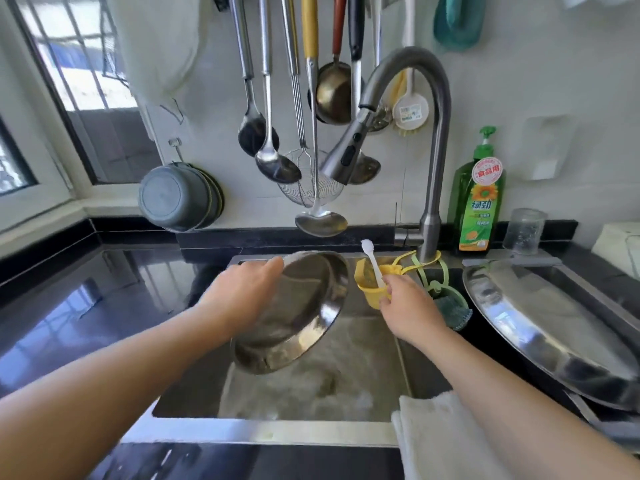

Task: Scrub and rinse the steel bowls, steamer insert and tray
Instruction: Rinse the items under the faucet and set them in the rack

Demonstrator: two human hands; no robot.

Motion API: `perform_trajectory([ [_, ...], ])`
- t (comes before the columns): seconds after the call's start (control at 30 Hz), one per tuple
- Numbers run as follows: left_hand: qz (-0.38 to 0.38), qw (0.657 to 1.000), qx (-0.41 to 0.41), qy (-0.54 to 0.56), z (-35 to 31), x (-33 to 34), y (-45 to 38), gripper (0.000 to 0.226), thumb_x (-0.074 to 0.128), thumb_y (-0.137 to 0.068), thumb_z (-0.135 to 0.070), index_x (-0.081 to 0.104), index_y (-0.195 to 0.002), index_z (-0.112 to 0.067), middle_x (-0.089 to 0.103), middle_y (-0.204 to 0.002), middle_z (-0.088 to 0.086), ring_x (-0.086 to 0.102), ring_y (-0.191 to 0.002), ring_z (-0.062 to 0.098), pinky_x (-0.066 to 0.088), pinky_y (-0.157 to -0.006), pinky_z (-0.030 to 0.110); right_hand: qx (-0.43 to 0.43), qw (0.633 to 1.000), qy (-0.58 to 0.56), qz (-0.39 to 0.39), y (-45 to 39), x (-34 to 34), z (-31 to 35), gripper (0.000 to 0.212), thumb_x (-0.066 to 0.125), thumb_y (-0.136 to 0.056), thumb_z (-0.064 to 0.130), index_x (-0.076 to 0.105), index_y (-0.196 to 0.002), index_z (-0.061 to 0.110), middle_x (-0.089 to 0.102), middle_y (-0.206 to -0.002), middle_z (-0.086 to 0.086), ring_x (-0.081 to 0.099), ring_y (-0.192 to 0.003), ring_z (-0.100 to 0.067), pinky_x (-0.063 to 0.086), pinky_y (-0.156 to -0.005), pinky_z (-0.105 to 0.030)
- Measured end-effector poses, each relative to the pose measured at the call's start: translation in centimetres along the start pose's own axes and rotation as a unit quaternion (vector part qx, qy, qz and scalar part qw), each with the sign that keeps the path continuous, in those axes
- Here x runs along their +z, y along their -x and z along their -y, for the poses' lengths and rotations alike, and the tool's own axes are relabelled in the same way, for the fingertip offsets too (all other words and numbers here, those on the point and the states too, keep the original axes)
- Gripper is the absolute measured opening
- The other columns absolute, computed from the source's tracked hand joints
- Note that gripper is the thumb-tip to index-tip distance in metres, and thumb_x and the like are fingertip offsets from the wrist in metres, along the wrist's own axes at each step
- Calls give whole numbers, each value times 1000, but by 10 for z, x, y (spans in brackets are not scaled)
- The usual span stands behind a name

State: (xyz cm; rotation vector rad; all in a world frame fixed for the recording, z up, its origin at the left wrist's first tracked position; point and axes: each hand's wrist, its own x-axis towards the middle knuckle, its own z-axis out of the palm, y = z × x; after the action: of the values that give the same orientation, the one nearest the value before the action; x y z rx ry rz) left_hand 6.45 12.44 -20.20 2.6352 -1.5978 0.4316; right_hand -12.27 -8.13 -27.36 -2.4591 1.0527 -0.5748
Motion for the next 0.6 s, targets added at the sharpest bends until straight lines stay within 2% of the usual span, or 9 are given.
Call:
perform_trajectory([
  [0.1, 7, 997, 26, -78, 8, -19, 0, 14, 48, -101, -20, 39, -112, -20, 62, -109, 3, 65, -100, 36, 34, -70, 38, 41, 998, 36, 7, -46, -26, 13, 44, 52, -98, 23, 50, -142, 16, 60, -132, -9, 64, -104, -29, 53, -80, -35],
  [0.17, 1, 997, 18, -69, 13, -18, -2, 17, 47, -100, -18, 31, -103, -22, 60, -107, 6, 64, -97, 39, 35, -69, 40, 79, 996, 28, 10, -81, -42, 20, 32, 52, -97, 21, 55, -127, 10, 67, -116, -15, 69, -92, -32, 58, -72, -37],
  [0.2, -5, 999, 4, -44, 14, -15, -3, 20, 47, -100, -17, 28, -99, -22, 58, -101, 6, 63, -94, 40, 37, -69, 41, 99, 995, 19, 9, -97, -48, 21, 21, 52, -96, 19, 56, -113, 8, 69, -104, -17, 71, -83, -32, 60, -68, -39],
  [0.27, -21, 998, -33, 44, 18, -4, -2, 19, 47, -97, -14, 29, -93, -21, 56, -93, 8, 61, -88, 43, 43, -68, 43, 142, 989, -27, 15, -127, -51, 18, 13, 52, -97, 12, 58, -104, 2, 70, -88, -18, 70, -70, -30, 62, -63, -39],
  [0.37, -43, 986, -90, 136, 27, 12, 0, 21, 48, -98, -16, 31, -89, -24, 62, -95, 15, 60, -86, 46, 41, -66, 43, 199, 975, -83, 60, -155, -43, 17, 17, 51, -97, 7, 61, -100, -6, 66, -80, -18, 58, -56, -23, 48, -50, -29],
  [0.43, -47, 978, -120, 164, 35, 20, -1, 25, 49, -99, -17, 30, -85, -26, 61, -87, 10, 56, -82, 43, 38, -65, 41, 207, 975, -22, 81, -160, -34, 23, 17, 53, -95, 6, 64, -93, -6, 60, -73, -15, 49, -52, -21, 39, -48, -26],
  [0.5, -42, 969, -144, 195, 37, 26, -3, 23, 48, -99, -17, 34, -82, -24, 53, -78, 3, 53, -77, 37, 37, -64, 40, 184, 977, 54, 94, -153, -28, 26, 15, 54, -93, 5, 65, -85, -3, 57, -70, -14, 49, -53, -22, 39, -49, -25],
  [0.57, -40, 955, -158, 248, 33, 34, -6, 15, 49, -100, -22, 44, -86, -23, 58, -83, 1, 55, -79, 33, 39, -66, 38, 167, 978, 35, 120, -140, -32, 24, 16, 56, -93, 7, 68, -94, -4, 59, -70, -13, 49, -53, -20, 40, -49, -25],
  [0.6, -38, 946, -171, 274, 32, 38, -8, 14, 49, -100, -25, 47, -87, -23, 62, -87, 1, 58, -81, 30, 41, -68, 37, 163, 978, -32, 123, -130, -38, 25, 22, 56, -94, 9, 66, -110, -3, 62, -74, -12, 49, -53, -19, 41, -48, -25],
])
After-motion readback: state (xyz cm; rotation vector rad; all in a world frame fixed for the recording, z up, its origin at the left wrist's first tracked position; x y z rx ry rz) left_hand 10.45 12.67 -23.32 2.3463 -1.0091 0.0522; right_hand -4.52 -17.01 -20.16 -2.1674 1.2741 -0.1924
